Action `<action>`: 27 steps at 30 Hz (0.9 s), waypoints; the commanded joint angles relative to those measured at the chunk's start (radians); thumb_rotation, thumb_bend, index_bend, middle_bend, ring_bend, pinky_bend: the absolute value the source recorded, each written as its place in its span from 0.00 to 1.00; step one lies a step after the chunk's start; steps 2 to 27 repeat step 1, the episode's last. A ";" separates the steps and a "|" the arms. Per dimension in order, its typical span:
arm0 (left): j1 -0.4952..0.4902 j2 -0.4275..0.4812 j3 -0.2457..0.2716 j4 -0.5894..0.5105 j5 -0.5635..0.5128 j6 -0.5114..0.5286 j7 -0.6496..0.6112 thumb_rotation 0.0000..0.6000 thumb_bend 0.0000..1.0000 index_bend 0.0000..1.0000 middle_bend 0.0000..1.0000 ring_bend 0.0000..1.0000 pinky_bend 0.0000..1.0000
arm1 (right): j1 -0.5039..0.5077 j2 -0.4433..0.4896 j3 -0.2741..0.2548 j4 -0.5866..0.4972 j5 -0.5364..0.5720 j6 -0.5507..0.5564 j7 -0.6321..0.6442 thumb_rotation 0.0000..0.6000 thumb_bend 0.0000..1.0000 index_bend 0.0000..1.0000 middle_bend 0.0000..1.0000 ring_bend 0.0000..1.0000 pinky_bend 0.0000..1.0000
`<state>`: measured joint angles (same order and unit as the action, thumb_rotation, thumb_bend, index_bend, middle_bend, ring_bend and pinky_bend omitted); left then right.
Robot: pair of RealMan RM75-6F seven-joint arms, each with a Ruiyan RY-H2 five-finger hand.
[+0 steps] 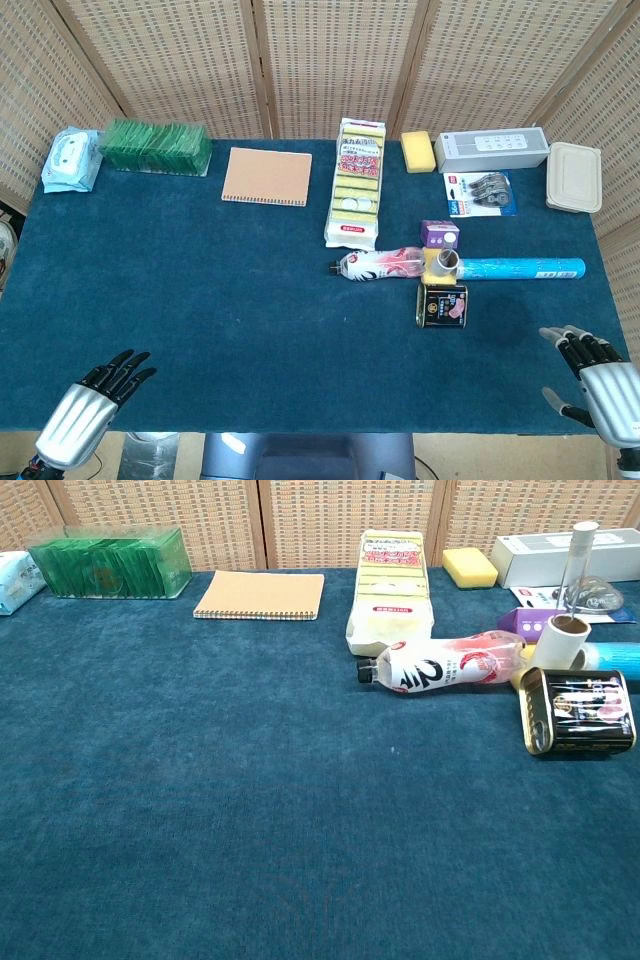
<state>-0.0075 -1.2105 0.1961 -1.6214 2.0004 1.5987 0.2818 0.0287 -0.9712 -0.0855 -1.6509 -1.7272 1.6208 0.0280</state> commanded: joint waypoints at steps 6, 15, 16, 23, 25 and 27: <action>0.005 0.002 -0.002 0.003 0.000 0.013 -0.009 1.00 0.28 0.22 0.18 0.16 0.39 | 0.003 0.001 0.002 -0.008 0.002 -0.013 -0.014 1.00 0.25 0.18 0.25 0.21 0.28; 0.005 0.002 -0.002 0.003 0.000 0.013 -0.009 1.00 0.28 0.22 0.18 0.16 0.39 | 0.003 0.001 0.002 -0.008 0.002 -0.013 -0.014 1.00 0.25 0.18 0.25 0.21 0.28; 0.005 0.002 -0.002 0.003 0.000 0.013 -0.009 1.00 0.28 0.22 0.18 0.16 0.39 | 0.003 0.001 0.002 -0.008 0.002 -0.013 -0.014 1.00 0.25 0.18 0.25 0.21 0.28; 0.005 0.002 -0.002 0.003 0.000 0.013 -0.009 1.00 0.28 0.22 0.18 0.16 0.39 | 0.003 0.001 0.002 -0.008 0.002 -0.013 -0.014 1.00 0.25 0.18 0.25 0.21 0.28; 0.005 0.002 -0.002 0.003 0.000 0.013 -0.009 1.00 0.28 0.22 0.18 0.16 0.39 | 0.003 0.001 0.002 -0.008 0.002 -0.013 -0.014 1.00 0.25 0.18 0.25 0.21 0.28; 0.005 0.002 -0.002 0.003 0.000 0.013 -0.009 1.00 0.28 0.22 0.18 0.16 0.39 | 0.003 0.001 0.002 -0.008 0.002 -0.013 -0.014 1.00 0.25 0.18 0.25 0.21 0.28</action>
